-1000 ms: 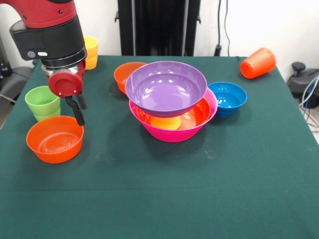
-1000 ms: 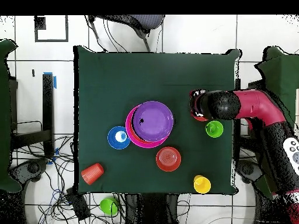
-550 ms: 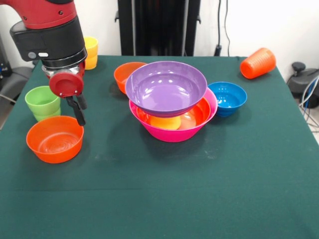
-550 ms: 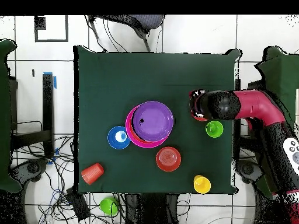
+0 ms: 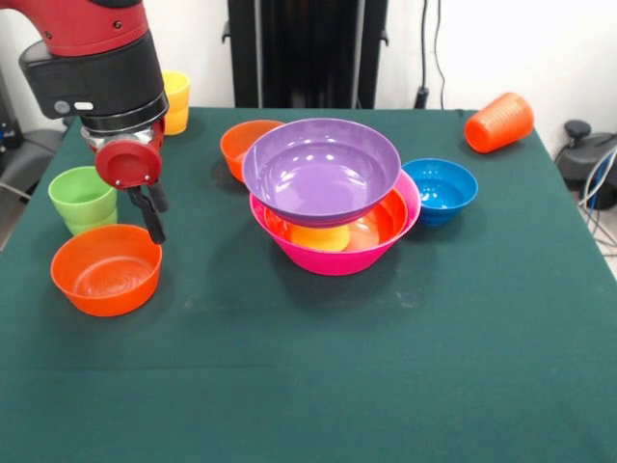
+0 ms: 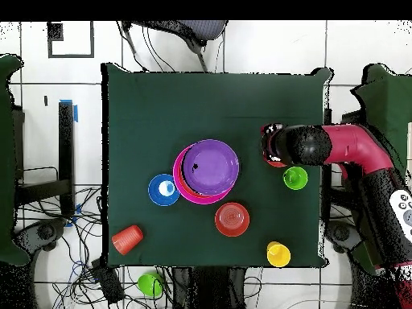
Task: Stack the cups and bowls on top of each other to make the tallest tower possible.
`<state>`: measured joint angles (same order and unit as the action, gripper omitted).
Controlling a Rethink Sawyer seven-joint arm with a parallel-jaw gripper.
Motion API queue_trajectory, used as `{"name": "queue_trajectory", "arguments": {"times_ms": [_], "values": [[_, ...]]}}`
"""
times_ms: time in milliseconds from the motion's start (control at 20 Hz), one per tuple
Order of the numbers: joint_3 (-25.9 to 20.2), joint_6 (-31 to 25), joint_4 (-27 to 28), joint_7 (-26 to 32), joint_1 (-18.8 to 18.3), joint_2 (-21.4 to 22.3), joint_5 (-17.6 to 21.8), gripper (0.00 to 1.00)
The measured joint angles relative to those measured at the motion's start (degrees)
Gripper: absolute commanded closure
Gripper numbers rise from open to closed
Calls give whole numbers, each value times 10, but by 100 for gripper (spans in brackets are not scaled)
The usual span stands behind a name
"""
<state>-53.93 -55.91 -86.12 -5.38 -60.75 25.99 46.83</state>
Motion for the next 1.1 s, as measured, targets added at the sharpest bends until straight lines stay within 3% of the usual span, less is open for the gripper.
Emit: {"name": "queue_trajectory", "arguments": {"times_ms": [1100], "values": [[17, 13, -4, 0, 0, 0, -5, 0]]}}
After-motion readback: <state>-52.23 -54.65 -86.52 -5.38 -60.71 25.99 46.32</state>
